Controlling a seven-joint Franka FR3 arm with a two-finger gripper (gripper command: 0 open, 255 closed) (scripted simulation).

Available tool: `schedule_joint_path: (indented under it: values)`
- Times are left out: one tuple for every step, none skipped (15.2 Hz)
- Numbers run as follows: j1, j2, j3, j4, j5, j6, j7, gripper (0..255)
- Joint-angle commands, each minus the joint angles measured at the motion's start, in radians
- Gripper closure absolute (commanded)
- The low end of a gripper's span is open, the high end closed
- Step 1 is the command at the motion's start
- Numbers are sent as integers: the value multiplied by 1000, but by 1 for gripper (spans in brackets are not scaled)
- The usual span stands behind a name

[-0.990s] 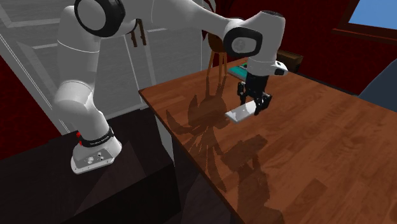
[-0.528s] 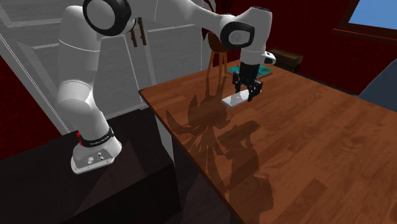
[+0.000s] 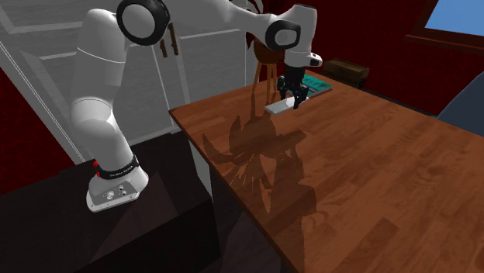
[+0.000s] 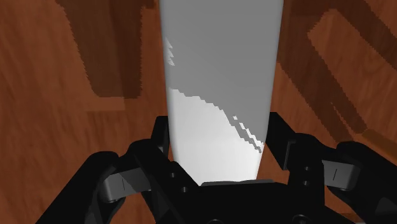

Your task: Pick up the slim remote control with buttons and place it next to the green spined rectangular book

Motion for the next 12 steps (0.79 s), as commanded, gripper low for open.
schedule_joint_path:
  values:
    - [23, 19, 10, 36, 0, -16, 39, 255]
    - [33, 32, 16, 58, 1, -25, 58, 255]
    - [43, 46, 21, 82, 2, -34, 76, 255]
    - [53, 62, 27, 108, 4, -44, 95, 255]
    - [62, 79, 32, 136, 5, -55, 113, 255]
    - [71, 97, 38, 167, 7, -67, 131, 255]
    - [79, 117, 43, 200, 9, -80, 150, 255]
    - [87, 139, 49, 237, 11, -94, 168, 255]
    - [94, 162, 54, 277, 13, -110, 186, 255]
    - [100, 188, 59, 321, 15, -128, 205, 255]
    - [105, 216, 65, 370, 17, -148, 223, 255]
    - [110, 248, 71, 425, 20, -170, 242, 255]
